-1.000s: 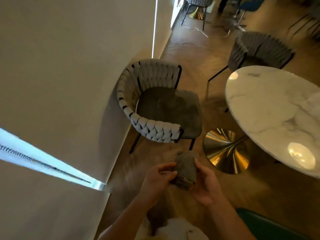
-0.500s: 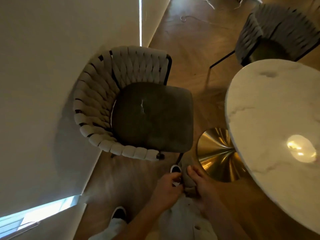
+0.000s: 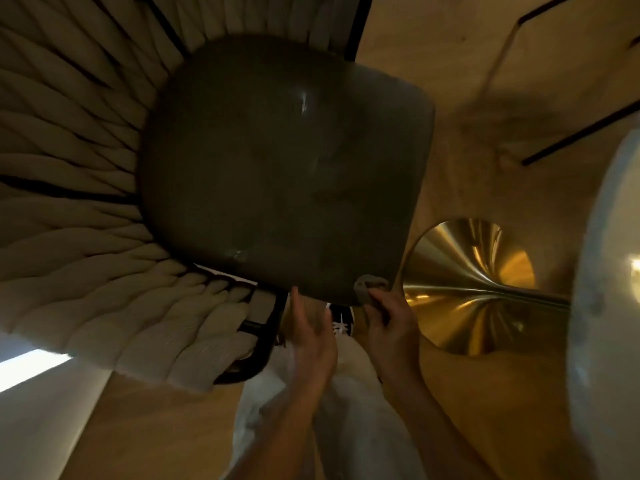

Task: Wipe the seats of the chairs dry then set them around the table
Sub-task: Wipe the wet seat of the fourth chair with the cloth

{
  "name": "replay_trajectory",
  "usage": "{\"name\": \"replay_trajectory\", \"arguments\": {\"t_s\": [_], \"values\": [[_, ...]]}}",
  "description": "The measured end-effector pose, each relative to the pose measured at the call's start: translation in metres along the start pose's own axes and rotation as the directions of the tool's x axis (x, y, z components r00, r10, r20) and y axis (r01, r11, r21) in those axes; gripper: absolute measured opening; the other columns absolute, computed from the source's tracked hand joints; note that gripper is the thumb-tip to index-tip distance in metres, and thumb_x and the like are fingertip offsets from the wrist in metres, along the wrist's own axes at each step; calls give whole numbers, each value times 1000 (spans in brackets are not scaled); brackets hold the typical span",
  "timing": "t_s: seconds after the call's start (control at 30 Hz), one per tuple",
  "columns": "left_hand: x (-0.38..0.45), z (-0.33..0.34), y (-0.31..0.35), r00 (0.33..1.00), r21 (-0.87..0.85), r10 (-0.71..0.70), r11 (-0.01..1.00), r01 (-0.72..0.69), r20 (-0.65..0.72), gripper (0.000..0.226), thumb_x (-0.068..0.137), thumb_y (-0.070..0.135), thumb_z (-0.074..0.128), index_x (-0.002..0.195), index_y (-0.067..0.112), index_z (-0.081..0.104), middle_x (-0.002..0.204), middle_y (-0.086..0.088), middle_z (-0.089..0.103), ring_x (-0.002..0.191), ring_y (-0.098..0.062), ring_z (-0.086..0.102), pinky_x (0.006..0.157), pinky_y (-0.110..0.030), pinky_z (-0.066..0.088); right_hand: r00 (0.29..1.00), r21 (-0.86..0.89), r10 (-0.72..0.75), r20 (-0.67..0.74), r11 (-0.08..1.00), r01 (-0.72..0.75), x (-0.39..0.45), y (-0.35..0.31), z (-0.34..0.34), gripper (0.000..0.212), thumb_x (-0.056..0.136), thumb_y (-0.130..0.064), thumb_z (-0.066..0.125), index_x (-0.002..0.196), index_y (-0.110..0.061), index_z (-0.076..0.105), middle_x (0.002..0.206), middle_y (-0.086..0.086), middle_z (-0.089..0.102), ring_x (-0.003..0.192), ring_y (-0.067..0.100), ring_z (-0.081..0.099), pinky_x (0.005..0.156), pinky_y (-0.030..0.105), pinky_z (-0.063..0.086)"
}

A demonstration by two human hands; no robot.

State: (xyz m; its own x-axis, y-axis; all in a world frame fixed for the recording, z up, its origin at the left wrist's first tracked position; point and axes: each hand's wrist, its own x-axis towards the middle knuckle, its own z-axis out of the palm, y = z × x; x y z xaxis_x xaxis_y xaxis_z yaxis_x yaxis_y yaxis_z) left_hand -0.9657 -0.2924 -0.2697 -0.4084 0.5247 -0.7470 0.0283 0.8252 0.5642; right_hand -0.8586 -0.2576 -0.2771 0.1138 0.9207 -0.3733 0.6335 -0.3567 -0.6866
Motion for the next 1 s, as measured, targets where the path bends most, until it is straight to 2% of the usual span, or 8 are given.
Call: {"name": "replay_trajectory", "arguments": {"t_s": [0.13,0.23,0.43,0.5,0.67,0.83,0.93,1.0], "values": [[42,11,-6,968,14,60,998,-58,-242,87,90,14,65,155,21,8,159,-10,10,140,-26,32,112,-36,35,963,-249,-265,51,930,269,7,15,33,27,90,-34,49,106,-22,68,130,5,48,115,22,52,97,41,47],[55,20,-13,947,21,41,999,-36,-319,91,84,4,68,155,14,11,159,-9,1,141,-26,30,108,-24,30,910,-312,-396,120,855,413,12,21,55,29,90,-34,52,108,-18,69,130,9,53,112,23,51,97,27,39],[63,30,-15,937,68,26,998,-2,-348,94,85,5,67,155,16,6,160,-2,-12,144,-19,23,97,-8,23,836,-487,-534,126,702,521,22,38,62,26,85,-29,64,110,-24,65,122,9,60,98,29,54,78,36,46],[61,28,-13,938,88,46,996,-16,-343,94,85,8,69,155,14,7,160,-5,-11,143,-18,21,94,0,19,830,-509,-546,117,684,522,29,38,57,24,86,-23,59,109,-22,64,118,9,60,94,31,54,75,39,47],[62,27,-11,939,94,64,995,-33,-337,94,84,19,73,154,12,10,160,-9,-6,141,-21,25,96,-10,25,877,-510,-476,-61,771,383,64,41,27,32,84,-9,50,114,-12,62,114,16,56,100,33,50,83,41,44],[61,29,-14,936,93,81,994,-52,-343,94,85,19,72,154,14,7,161,-8,-7,142,-22,23,103,-21,32,922,-350,-246,-298,927,135,109,41,4,35,85,-10,47,115,-5,65,110,17,56,101,32,52,84,30,39],[59,32,-15,921,60,116,993,-101,-371,84,91,24,65,154,11,11,162,-7,-5,146,-24,17,109,-31,35,922,-323,-249,-297,935,148,101,36,11,31,87,-7,51,115,-6,65,111,15,56,103,28,52,86,26,39],[57,31,-11,904,5,105,994,-113,-415,70,96,35,49,153,10,17,163,-6,0,147,-23,16,110,-31,34,919,-345,-315,-238,912,223,85,29,23,31,86,-2,54,113,-7,67,111,14,57,104,25,50,88,24,38]]}}
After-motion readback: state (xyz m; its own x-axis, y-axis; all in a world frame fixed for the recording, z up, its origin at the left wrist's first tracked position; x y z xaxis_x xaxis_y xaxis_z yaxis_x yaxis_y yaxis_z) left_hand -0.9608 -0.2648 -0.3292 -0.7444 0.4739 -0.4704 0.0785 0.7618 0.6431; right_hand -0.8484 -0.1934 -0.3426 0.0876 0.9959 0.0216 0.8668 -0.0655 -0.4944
